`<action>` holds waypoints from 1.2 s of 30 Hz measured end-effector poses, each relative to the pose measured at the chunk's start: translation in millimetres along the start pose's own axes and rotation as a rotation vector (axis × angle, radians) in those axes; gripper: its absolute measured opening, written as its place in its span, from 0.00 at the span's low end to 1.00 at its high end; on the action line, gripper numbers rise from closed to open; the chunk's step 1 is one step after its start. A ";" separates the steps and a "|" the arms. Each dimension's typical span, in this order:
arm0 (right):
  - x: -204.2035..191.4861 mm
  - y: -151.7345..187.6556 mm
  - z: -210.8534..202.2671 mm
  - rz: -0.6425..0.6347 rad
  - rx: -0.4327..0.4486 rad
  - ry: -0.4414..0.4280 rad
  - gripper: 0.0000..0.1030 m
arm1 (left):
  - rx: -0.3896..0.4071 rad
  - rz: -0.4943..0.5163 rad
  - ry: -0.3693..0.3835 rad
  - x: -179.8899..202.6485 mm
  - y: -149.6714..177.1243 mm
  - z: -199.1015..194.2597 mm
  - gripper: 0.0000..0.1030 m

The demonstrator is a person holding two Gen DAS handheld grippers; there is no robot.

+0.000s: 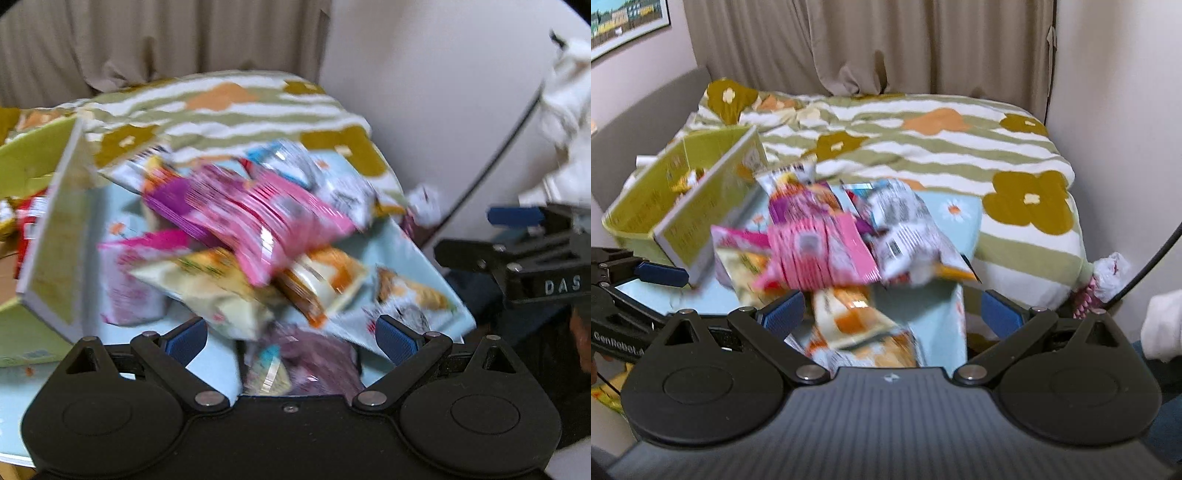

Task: Organize snacks
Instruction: 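Grasp the purple bag with the left gripper while the right grasps the potato chip bag, then carry both bags into the yellow box and open both grippers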

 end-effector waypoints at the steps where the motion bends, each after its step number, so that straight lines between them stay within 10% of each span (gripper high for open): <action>1: 3.3 6.0 1.1 -0.004 -0.007 -0.003 1.00 | -0.010 0.014 0.003 4.0 4.7 3.3 0.97; 17: 7.1 71.9 48.5 -0.044 -0.141 -0.124 1.00 | -0.156 0.120 -0.095 16.4 61.1 60.2 0.97; 36: -6.5 104.7 69.2 0.015 -0.244 -0.224 1.00 | -0.090 0.037 -0.081 -3.3 60.4 38.9 0.80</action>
Point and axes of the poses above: each gripper's, at about its wrist camera, not at the fingertips, and z roughly the way its jaws point, x to its right, y to its underside, the point moved 10 cm from there along z, roughly the way its jaws point, and after that the axes turned 15 degrees about x, right-handed, at the moved point
